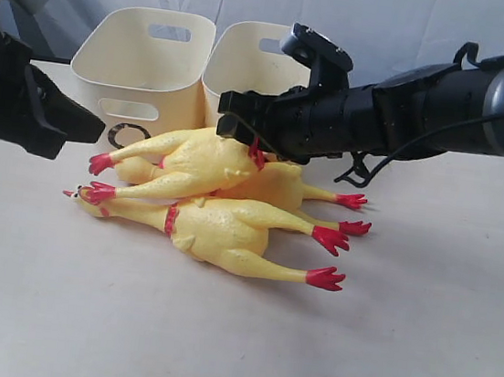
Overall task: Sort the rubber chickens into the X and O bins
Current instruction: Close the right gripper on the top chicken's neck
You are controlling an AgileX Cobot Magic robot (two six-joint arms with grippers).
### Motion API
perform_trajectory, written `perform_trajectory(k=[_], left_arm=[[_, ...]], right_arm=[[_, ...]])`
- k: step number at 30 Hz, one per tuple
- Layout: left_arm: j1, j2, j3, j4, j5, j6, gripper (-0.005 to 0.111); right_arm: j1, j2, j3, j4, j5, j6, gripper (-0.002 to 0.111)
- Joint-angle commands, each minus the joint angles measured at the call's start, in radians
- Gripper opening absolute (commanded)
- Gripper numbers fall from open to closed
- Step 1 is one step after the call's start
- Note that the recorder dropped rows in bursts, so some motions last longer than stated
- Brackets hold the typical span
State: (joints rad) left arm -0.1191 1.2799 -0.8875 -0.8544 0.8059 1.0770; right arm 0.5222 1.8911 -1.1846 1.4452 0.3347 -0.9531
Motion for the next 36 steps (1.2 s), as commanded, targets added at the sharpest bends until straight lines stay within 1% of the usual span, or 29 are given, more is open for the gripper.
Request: perform_trajectory(k=[1,7,9,10,13,15,20,22,25,29,31,36], left_arm=[[-0.004,0.0,-0.008,0.002,0.0,0.0,0.0],[-0.004,0.0,-0.008,0.002,0.0,0.0,0.0],[-0.004,0.0,-0.008,0.002,0.0,0.0,0.0],[-0.004,0.0,-0.008,0.002,0.0,0.0,0.0],[-0.004,0.0,-0.008,0.002,0.0,0.0,0.0],[-0.004,0.0,-0.008,0.002,0.0,0.0,0.0],[-0.004,0.0,-0.008,0.002,0.0,0.0,0.0],[-0.004,0.0,-0.008,0.002,0.0,0.0,0.0],[-0.004,0.0,-0.008,0.002,0.0,0.0,0.0],[-0.004,0.0,-0.008,0.002,0.0,0.0,0.0],[-0.004,0.0,-0.008,0.002,0.0,0.0,0.0],[-0.004,0.0,-0.008,0.002,0.0,0.0,0.0]], right_arm=[[-0.002,0.005,-0.007,-0.004,0.024,-0.007,0.059],[-0.002,0.004,-0.007,-0.031,0.054,0.02,0.059],[-0.002,0.004,-0.007,-0.052,0.054,0.042,0.054],[-0.002,0.004,-0.007,-0.054,0.054,0.041,0.048],[-0.002,0.004,-0.007,-0.054,0.061,0.041,0.04],[-0.002,0.004,-0.007,-0.054,0.063,0.041,0.038],[-0.002,0.004,-0.007,-0.054,0.063,0.041,0.038],[-0.002,0.004,-0.007,-0.054,0.063,0.041,0.035],[-0.002,0.004,-0.007,-0.058,0.079,0.041,0.025],[-0.002,0.004,-0.007,-0.072,0.081,0.041,0.006],[-0.002,0.004,-0.007,-0.074,0.081,0.041,-0.001],[-0.002,0.001,-0.007,-0.076,0.081,0.041,-0.001]])
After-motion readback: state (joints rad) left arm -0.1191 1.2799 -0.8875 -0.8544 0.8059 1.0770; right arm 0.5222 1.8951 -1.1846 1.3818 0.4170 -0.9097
